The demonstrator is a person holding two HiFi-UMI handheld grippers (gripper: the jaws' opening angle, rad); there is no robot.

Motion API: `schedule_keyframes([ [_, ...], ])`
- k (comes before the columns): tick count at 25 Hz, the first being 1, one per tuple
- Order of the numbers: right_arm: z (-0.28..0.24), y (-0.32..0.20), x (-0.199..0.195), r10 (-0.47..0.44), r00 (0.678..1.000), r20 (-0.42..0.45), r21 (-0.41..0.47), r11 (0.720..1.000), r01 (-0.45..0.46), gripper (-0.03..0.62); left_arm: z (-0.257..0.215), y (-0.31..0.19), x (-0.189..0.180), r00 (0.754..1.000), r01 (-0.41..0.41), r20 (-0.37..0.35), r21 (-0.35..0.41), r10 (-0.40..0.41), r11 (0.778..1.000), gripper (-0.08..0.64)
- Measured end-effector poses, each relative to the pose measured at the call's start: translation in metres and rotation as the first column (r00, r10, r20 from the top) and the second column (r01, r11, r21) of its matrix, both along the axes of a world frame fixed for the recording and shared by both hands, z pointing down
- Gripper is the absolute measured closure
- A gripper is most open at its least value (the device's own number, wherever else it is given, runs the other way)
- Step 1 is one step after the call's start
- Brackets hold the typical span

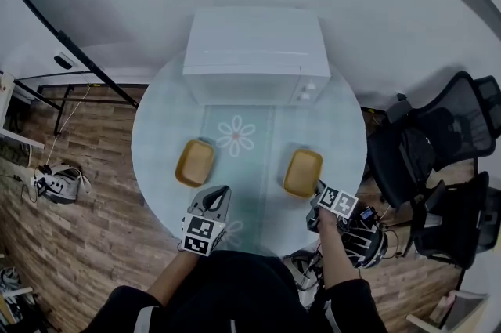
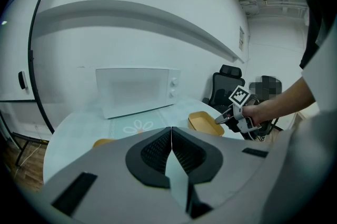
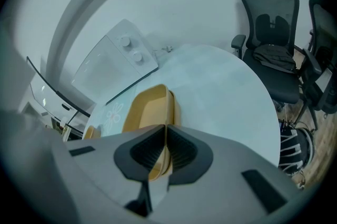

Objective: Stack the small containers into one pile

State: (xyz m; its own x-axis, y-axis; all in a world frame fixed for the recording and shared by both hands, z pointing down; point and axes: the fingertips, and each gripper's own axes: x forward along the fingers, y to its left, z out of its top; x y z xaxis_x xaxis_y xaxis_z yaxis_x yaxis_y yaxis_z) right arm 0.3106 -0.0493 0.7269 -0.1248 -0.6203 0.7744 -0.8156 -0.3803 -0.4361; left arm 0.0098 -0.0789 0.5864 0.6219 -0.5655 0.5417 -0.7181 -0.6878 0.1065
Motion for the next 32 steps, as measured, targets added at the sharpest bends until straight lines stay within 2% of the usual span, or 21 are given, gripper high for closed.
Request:
schedule_keyframes([
  [16, 0.008, 0.005, -0.001, -0.007, 0.998, -0.068, -0.022, 1.0, 0.006, 0.555, 0.002, 0.002, -0.005, 1.0, -0.021, 0.002, -0.004, 0.021, 1.0, 0.546],
  [24, -0.035, 0.0, 0.005, 0.069, 0.982, -0.174, 0.075, 0.996, -0.057, 0.555, 0.0, 0.0, -0.008, 1.0, -0.022, -0.019, 0.004, 0.022, 1.0, 0.546],
  [27, -0.053, -0.01, -0.012, 0.041, 0.982, -0.184, 0.123, 0.992, -0.019, 0.555, 0.0, 0.001, -0.01, 1.0, -0.02, -0.023, -0.003, 0.02, 1.0, 0.546],
  [32, -0.075, -0.03, -0.061, -0.044, 0.975, -0.216, 0.182, 0.98, 0.084, 0.555, 0.0, -0.001, -0.024, 1.0, -0.007, -0.026, -0.005, 0.007, 1.0, 0.546],
])
